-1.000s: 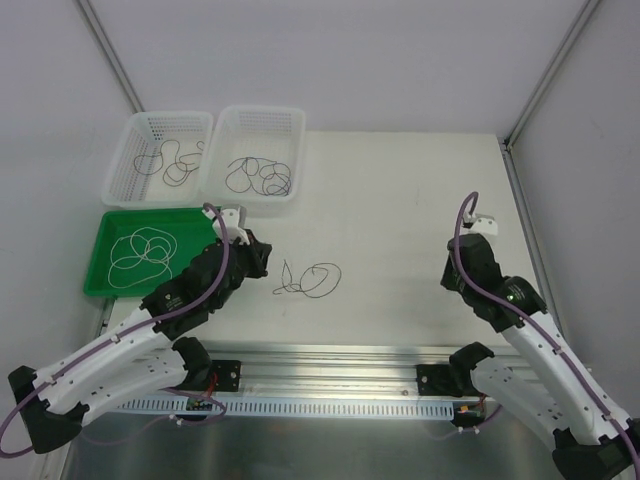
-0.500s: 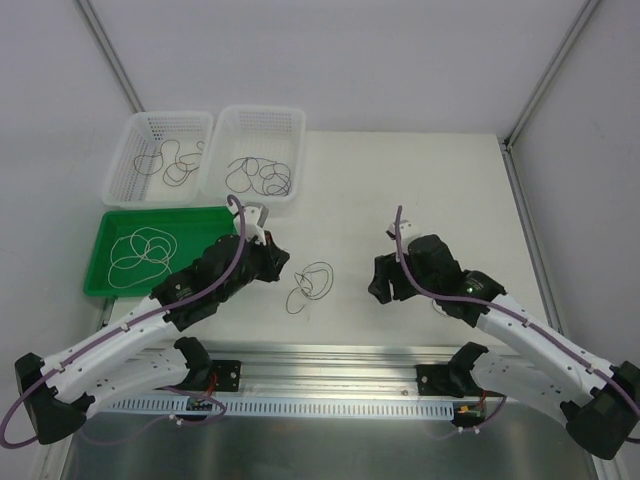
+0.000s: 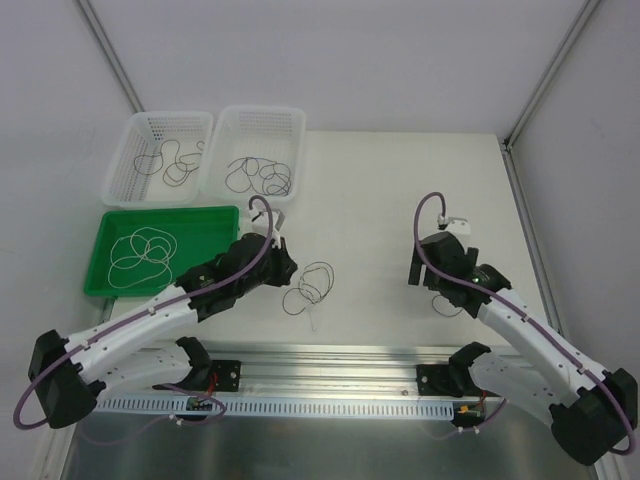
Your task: Untangle the cables
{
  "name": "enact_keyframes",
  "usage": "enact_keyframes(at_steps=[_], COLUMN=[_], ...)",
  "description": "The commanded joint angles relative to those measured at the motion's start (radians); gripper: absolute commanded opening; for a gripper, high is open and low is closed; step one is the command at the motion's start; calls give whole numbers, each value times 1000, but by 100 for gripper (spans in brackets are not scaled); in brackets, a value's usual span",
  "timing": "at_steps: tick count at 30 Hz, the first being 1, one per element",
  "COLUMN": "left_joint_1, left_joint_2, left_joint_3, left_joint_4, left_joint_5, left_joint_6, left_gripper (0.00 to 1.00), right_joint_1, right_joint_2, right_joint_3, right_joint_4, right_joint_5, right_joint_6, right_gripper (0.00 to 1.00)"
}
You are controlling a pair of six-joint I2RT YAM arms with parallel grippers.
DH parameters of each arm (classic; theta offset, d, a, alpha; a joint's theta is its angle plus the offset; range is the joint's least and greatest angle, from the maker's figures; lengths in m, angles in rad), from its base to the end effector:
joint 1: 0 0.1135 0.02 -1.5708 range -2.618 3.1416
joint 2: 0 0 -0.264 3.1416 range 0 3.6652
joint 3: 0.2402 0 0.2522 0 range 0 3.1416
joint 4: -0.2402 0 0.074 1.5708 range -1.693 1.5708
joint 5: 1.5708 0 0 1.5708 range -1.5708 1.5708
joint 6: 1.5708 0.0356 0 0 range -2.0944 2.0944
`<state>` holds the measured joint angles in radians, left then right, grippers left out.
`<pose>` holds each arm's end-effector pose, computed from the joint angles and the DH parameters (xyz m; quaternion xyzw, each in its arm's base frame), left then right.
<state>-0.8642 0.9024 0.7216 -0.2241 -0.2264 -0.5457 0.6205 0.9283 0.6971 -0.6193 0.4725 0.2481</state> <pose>0.1412 -0.1531 0.2928 0.0702 0.8289 -0.2826 0.4777 0.1589 0.0936 0.2477 -0.0874 0.9094 -0.0545 0.4030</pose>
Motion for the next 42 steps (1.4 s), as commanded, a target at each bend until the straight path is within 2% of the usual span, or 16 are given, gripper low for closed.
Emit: enact_keyframes(at_steps=[1,4,9,11,12,15,16,19,20,30,39,42], left_joint_1=[-2,-4,-15,-30,-33,-35,-35,-35,-35,-35,-35,-35], left_joint_2=[113,197,302,314,308,267,236,172,156,3,-20,-25], left_joint_3=[-28,-47,-54,-57,-63,-82,-85,-99,-100,-109,-119,-125], left_joint_4=[18,64,97,97,98,95,95,91,86,46,46,46], left_joint_5=[50,77,125,134,136,142,144,144,142,141,125,128], left_joint_6=[-57,-74,-83,-85,-85,-85,-85,-83,-85,-63,-36,-31], left_gripper=[0,2,16,24,42,65,75,96,99,99,99,99], right_joint_1=[-105,-165,-280,-373,-407,-531,-556,-616,-617,-647,-645,-643], right_joint_2=[-46,-46,-58,-77,-75,-42,-19,32,49,205,328,351], right_joint_3=[-18,-37,-90,-120,-129,-162,-169,-194,-194,-123,-123,-119], right_joint_4=[-57,-54,-25,10,21,64,76,125,139,139,185,199], right_joint_5=[58,28,0,-94,-133,-270,-296,-362,-371,-357,-385,-385], right_joint_6=[45,42,37,7,-3,-27,-29,-29,-26,-17,17,25], right_gripper=[89,92,92,92,93,92,92,91,91,81,54,38])
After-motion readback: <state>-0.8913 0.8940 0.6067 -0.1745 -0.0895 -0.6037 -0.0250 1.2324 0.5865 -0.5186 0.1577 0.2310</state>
